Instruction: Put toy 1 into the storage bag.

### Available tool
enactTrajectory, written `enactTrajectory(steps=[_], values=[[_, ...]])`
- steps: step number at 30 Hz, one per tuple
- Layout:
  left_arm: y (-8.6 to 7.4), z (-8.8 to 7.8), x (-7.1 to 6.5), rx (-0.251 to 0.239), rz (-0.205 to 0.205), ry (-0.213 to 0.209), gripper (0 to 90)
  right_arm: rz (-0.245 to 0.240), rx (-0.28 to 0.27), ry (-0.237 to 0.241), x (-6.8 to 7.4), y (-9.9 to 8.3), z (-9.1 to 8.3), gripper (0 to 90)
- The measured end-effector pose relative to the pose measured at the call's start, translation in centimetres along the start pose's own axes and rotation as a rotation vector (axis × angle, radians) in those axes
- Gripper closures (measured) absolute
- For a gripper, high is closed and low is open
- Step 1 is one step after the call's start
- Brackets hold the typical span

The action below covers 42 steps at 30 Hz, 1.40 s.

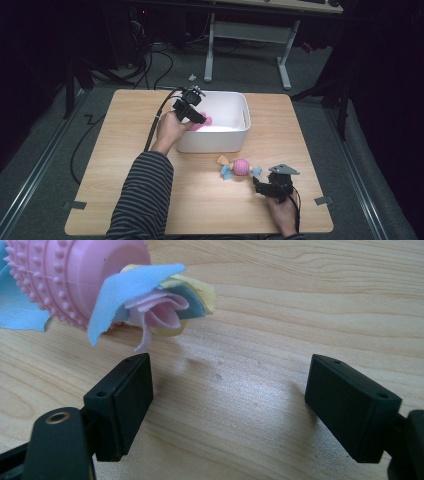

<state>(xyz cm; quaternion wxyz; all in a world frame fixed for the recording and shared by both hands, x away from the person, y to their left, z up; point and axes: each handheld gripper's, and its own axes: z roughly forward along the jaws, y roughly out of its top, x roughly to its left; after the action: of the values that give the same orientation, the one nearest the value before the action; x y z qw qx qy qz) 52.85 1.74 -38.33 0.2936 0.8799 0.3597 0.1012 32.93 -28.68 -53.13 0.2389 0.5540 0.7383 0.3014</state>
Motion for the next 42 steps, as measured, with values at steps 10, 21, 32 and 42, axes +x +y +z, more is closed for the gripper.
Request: enactTrajectory(steps=[10, 21, 32, 42], values=[[-0.5, -2.4, -0.4, -0.059, 0.016, 0.024, 42.5, -0.003, -0.001, 0.003, 0.0, 0.0, 0.0, 19.8], [-1.7, -5.6, -0.4, -0.145, 0.02, 0.027, 42.1, -0.004, -0.001, 0.002, 0.0, 0.0, 0.0, 19.8], [-3.1, -7.3, -0.1, -0.181, 0.017, 0.037, 42.6, -0.003, -0.001, 0.003, 0.0, 0.0, 0.0, 19.9], [-4.6, -9.2, -0.3, -0.22, 0.026, 0.042, 42.8, -0.002, -0.001, 0.002, 0.0, 0.0, 0.0, 19.9]])
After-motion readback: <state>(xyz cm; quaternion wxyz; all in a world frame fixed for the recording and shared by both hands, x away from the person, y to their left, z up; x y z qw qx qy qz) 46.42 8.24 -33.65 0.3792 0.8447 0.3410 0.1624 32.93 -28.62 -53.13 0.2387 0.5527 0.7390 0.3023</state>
